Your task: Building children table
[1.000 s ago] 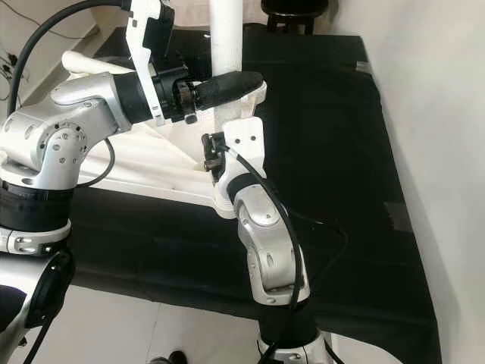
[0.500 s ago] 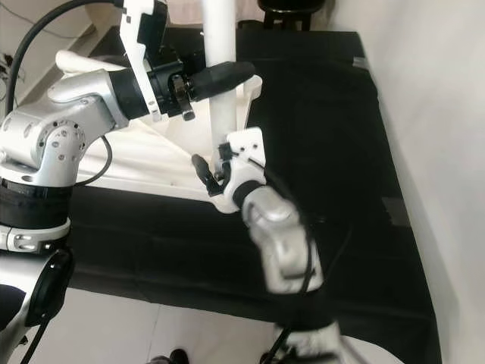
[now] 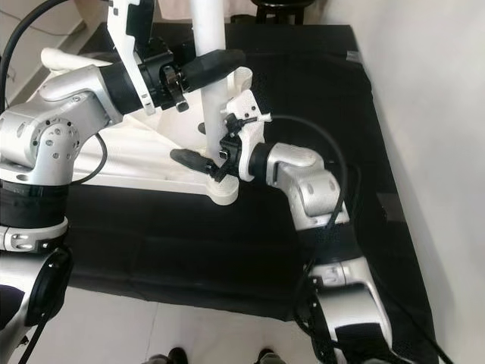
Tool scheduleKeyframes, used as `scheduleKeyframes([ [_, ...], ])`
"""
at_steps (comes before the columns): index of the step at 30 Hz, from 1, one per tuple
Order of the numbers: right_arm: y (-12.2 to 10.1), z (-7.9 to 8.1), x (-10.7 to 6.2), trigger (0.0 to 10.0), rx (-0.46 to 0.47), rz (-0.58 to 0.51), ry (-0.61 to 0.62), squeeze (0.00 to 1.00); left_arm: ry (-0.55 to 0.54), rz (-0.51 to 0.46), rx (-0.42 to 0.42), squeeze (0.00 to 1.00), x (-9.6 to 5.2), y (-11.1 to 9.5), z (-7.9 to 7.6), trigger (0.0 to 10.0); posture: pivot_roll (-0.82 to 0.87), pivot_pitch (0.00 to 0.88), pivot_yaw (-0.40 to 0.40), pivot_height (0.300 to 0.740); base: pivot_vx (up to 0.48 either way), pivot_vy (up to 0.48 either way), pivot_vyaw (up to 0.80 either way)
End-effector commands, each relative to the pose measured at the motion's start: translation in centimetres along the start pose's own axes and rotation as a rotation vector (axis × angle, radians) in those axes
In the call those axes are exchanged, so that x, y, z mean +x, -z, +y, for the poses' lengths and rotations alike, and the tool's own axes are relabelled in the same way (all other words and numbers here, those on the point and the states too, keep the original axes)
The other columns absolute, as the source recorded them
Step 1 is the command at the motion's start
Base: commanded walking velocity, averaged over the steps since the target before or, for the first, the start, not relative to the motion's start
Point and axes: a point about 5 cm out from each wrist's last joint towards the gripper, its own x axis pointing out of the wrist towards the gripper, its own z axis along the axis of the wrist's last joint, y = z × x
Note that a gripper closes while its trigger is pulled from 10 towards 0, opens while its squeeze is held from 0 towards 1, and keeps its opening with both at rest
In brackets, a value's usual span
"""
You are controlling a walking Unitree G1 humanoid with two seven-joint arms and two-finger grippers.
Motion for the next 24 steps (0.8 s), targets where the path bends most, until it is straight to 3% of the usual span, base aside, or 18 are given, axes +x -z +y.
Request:
scheduleKeyframes([
  [1,0.2,2.4,2.5,0.0,-0.007,0.024,-0.207,0.0,0.088,0.026,-0.047,0.0,1.1,1.0,-1.5,0.0,-0.02,0.275,0.046,0.74,0.0,0.0,0.0],
  [5,0.9,2.6,2.5,0.0,-0.03,0.061,-0.297,0.0,0.088,0.026,-0.05,0.0,0.9,1.1,-1.5,0.0,-0.02,0.277,0.046,0.74,0.0,0.0,0.0],
  [11,0.9,2.2,2.6,0.0,-0.036,0.054,-0.32,0.0,0.088,0.015,-0.025,0.0,1.0,1.0,-1.6,0.0,-0.02,0.281,0.047,0.74,0.0,0.0,0.0],
  [12,1.1,2.3,2.5,0.0,-0.036,0.052,-0.308,0.0,0.081,0.007,-0.029,1.0,1.0,1.0,-1.6,6.2,-0.02,0.283,0.047,0.74,0.0,0.0,0.0],
  [15,1.5,2.3,2.3,0.0,-0.037,0.05,-0.296,0.0,0.071,0.0,-0.04,1.0,1.0,1.0,-1.5,6.2,-0.02,0.283,0.047,0.74,0.0,0.0,0.0],
  [16,1.6,2.4,2.1,0.0,-0.039,0.049,-0.283,0.0,0.078,-0.002,-0.043,1.0,1.0,1.0,-1.6,10.0,-0.02,0.284,0.045,0.74,0.0,0.0,0.0],
  [24,3.2,3.8,-0.1,0.0,-0.033,0.051,-0.135,0.0,-0.009,0.005,-0.068,1.0,0.0,1.2,-0.7,10.0,-0.03,0.298,0.033,0.74,0.0,0.0,0.0],
])
